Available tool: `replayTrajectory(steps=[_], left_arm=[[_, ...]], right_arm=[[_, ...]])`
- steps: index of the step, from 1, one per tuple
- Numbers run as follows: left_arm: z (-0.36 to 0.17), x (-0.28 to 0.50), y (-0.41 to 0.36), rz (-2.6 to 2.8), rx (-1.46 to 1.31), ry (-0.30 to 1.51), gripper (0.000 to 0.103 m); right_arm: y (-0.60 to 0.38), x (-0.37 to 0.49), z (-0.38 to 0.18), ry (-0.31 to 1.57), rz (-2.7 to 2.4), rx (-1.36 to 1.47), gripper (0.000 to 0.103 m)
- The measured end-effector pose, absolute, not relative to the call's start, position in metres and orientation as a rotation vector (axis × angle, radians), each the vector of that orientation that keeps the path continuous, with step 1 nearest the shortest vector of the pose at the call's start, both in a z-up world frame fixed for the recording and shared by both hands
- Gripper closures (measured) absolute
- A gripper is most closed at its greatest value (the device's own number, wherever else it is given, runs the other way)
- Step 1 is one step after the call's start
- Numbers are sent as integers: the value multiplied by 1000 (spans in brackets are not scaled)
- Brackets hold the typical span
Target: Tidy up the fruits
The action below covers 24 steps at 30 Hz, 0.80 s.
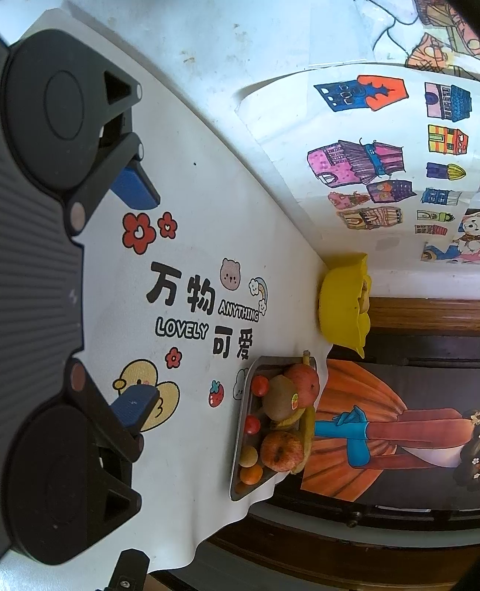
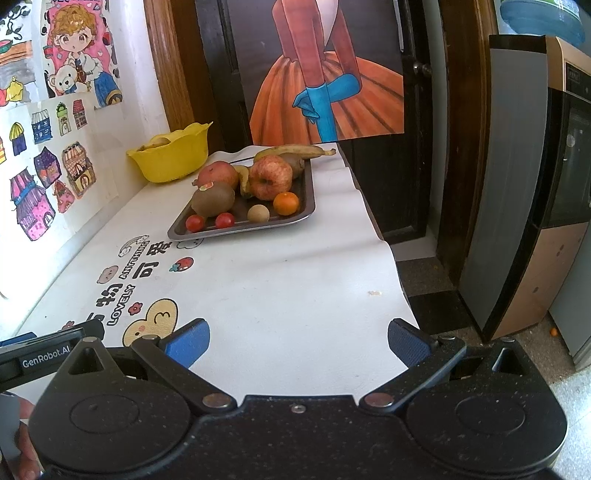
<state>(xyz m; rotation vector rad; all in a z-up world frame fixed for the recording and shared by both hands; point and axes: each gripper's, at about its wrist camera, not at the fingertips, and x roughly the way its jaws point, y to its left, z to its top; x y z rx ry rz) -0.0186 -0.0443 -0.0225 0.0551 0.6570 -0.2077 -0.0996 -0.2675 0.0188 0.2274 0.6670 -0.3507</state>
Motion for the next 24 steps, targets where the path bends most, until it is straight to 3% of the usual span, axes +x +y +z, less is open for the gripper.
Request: replayTrajectory(steps=[24], left_arm=[[-17,-21,-44,-237,55,667,1]], right_arm=[[-265,-100,17,662,-352,229,1]])
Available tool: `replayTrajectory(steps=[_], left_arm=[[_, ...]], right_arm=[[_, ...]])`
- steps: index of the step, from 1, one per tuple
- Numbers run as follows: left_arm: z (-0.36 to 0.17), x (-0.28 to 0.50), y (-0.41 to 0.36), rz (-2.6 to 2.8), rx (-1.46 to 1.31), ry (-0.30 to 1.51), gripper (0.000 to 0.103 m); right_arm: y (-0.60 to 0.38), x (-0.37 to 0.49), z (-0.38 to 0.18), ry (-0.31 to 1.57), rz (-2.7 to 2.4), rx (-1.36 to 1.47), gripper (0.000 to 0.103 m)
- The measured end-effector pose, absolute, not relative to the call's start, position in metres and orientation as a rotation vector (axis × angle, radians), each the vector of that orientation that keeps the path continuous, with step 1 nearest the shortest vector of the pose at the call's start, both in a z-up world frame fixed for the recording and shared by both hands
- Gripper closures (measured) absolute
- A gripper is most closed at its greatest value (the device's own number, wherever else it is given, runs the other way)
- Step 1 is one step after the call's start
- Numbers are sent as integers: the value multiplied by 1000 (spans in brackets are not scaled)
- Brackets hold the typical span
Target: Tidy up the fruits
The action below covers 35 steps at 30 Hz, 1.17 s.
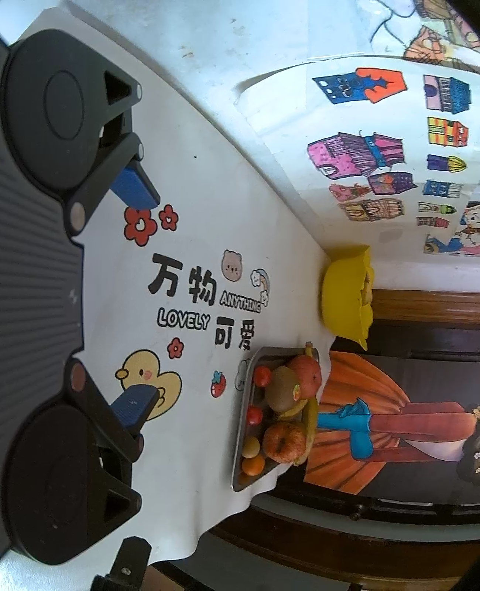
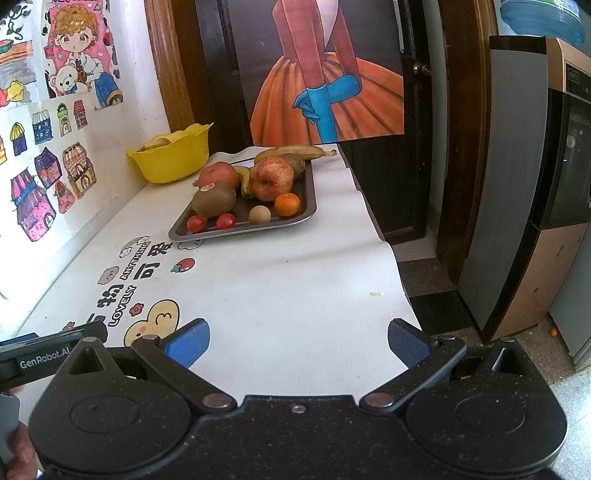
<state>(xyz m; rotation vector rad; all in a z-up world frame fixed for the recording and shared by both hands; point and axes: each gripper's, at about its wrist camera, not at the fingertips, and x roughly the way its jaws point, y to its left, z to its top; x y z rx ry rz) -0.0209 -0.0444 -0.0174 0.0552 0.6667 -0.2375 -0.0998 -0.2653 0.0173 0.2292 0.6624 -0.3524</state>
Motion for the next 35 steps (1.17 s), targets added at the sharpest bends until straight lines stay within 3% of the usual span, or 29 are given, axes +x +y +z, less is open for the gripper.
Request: replayTrajectory(steps=[35], left_arm=[[-17,-22,-45,-228,71,659,1]], right_arm=[[-261,-99,19,666,-347,223,1]])
